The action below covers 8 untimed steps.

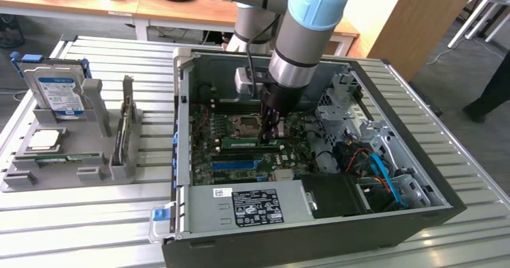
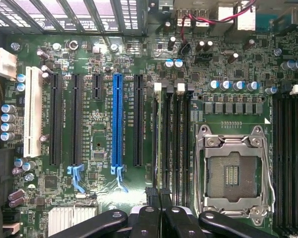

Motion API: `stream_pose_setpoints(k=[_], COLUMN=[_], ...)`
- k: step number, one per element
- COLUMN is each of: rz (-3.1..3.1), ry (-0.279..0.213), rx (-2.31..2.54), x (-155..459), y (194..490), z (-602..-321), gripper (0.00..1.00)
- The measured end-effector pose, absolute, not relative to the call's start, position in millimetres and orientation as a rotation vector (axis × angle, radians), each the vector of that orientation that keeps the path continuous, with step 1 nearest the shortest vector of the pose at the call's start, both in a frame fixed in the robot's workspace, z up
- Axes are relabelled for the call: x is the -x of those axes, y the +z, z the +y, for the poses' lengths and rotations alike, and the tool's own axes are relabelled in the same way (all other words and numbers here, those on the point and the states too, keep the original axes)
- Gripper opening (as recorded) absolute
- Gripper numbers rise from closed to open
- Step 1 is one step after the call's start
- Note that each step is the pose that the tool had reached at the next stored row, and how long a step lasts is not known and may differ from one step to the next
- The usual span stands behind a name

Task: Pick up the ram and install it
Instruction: 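Insert the ram into the slot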

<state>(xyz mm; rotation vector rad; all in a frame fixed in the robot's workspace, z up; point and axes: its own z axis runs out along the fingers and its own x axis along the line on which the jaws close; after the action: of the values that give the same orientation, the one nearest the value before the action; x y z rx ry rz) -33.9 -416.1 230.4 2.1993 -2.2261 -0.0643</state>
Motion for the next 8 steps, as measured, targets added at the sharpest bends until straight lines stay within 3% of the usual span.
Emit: stream_pose_setpoints(k=[8], rz=[-2.226], ry=[-0.064], rx=[-2.199], x=[34.4], y=[230.0], z=[-416.0], gripper=[0.12])
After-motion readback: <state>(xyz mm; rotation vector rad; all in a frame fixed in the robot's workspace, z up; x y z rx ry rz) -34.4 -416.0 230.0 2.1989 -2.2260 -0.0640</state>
